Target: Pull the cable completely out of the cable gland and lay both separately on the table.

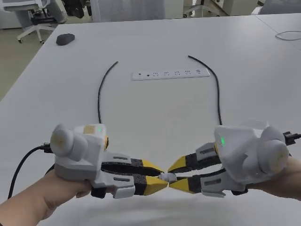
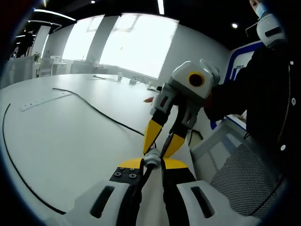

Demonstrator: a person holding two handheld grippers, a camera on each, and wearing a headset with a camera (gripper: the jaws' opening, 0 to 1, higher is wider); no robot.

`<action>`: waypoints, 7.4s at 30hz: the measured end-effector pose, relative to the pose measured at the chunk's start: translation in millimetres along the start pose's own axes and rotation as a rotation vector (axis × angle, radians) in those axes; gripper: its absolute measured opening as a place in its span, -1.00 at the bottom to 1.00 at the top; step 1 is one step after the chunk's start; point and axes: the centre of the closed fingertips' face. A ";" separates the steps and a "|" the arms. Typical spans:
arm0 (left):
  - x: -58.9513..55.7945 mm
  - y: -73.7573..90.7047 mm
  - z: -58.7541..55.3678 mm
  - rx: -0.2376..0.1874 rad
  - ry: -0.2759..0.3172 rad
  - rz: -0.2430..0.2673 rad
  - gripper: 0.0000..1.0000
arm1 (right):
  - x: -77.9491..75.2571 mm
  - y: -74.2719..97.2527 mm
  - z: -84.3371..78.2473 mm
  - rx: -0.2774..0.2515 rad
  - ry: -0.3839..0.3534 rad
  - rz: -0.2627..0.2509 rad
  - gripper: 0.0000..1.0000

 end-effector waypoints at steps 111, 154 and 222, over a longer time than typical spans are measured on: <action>0.7 15.4 -1.0 0.035 -0.173 0.084 -0.69 | -5.3 61.6 -75.3 0.223 -0.261 -0.191 -1.00; 1.0 10.9 4.0 0.060 -0.224 0.109 -0.69 | -10.0 39.4 -8.6 0.089 -0.289 -0.175 -0.71; 1.9 18.4 4.1 0.111 -0.270 0.144 -0.70 | -4.8 106.6 -154.4 0.490 -0.397 -0.328 -1.00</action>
Point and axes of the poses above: the centre of the closed fingertips' face, and the gripper's own axes: y roughly backward along the fingers, x roughly to its left, z roughly out of its top
